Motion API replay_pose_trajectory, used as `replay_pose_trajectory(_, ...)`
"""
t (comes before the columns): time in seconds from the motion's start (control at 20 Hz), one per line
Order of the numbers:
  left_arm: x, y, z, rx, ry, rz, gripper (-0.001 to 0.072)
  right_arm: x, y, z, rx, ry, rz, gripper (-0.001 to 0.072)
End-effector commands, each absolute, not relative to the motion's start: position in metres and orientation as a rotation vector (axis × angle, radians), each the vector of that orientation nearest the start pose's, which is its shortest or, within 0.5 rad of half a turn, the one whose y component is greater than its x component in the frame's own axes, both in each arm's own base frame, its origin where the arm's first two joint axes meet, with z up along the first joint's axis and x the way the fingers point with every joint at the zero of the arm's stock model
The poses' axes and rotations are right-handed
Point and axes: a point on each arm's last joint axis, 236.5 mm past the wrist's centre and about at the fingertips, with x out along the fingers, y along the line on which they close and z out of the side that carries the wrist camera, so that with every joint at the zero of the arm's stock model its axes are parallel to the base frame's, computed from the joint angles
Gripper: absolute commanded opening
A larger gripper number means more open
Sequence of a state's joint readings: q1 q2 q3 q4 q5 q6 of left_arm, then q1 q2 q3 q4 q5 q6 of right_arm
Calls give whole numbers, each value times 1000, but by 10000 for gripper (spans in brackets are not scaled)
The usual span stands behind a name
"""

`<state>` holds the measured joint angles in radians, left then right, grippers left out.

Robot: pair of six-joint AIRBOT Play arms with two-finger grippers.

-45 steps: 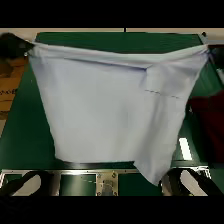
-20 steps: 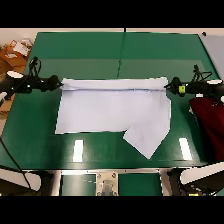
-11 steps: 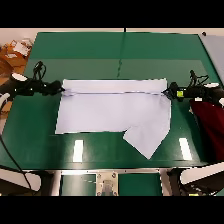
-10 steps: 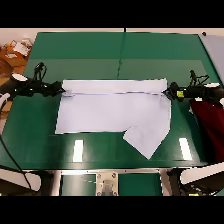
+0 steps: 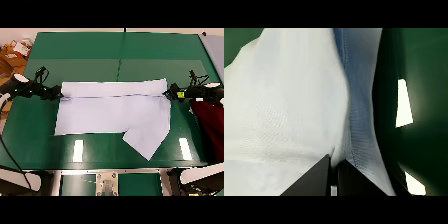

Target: Fold the shirts.

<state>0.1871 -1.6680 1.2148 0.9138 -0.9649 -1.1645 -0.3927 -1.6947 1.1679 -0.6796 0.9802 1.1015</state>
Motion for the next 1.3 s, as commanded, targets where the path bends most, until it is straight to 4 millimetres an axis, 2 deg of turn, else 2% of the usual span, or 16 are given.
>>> replay_pose_trajectory(0.0,452,-41,-81,-505,1242,-298,284,462,-24,-80,786,1116,198,130)
replay_pose_trajectory(0.05,452,-43,-76,-505,1246,-314,579,463,-24,-74,783,1115,207,254)
replay_pose_trajectory(0.15,447,-45,-59,-491,1278,-367,602,459,-40,-60,776,1144,194,279)
replay_pose_trajectory(0.25,434,-32,-42,-481,1362,-369,602,444,-65,-50,768,1208,135,278)
replay_pose_trajectory(0.3,426,-25,-34,-487,1409,-354,552,432,-75,-44,771,1233,115,233)
replay_pose_trajectory(0.35,416,-20,-25,-494,1458,-360,208,421,-79,-38,770,1248,117,82)
replay_pose_trajectory(0.4,405,-20,-16,-496,1500,-387,24,411,-80,-29,778,1253,121,20)
replay_pose_trajectory(0.55,394,-20,-1,-471,1495,-340,24,376,-72,-16,779,1257,68,18)
replay_pose_trajectory(0.65,374,-30,10,-455,1461,-326,24,332,-67,-21,770,1313,-35,19)
replay_pose_trajectory(0.8,314,-43,11,-441,1393,-275,24,241,-66,-48,745,1433,-289,19)
replay_pose_trajectory(0.9,275,-49,3,-485,1320,-204,23,201,-38,-64,793,1456,-305,40)
replay_pose_trajectory(1.05,241,-51,-19,-596,1213,-72,28,167,-2,-88,883,1487,-284,393)
replay_pose_trajectory(1.1,227,-54,-33,-607,1234,-66,180,161,11,-96,923,1499,-263,427)
replay_pose_trajectory(1.15,214,-58,-48,-638,1281,-49,425,158,20,-103,940,1503,-232,426)
replay_pose_trajectory(1.2,201,-63,-62,-694,1326,-24,464,160,27,-109,951,1490,-216,426)
replay_pose_trajectory(1.25,195,-73,-71,-754,1341,-30,463,168,32,-108,962,1463,-201,424)
